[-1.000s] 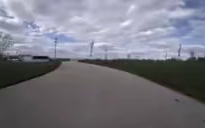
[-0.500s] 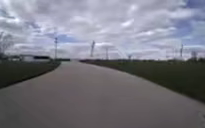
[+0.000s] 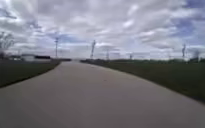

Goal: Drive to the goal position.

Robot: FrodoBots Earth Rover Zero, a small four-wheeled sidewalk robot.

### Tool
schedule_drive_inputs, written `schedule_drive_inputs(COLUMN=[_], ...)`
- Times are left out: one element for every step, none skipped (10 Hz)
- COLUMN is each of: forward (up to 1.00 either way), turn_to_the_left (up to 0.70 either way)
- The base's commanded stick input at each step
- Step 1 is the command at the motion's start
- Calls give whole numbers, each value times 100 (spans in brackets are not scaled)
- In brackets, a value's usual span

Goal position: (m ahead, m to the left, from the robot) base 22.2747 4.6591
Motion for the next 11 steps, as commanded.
schedule_drive_inputs(forward=[100,100,100,100,100,100,100,100,100,100,100], turn_to_the_left=[-5,-5,-5,-5,-5,-5,-5,-5,-5,-5,-5])
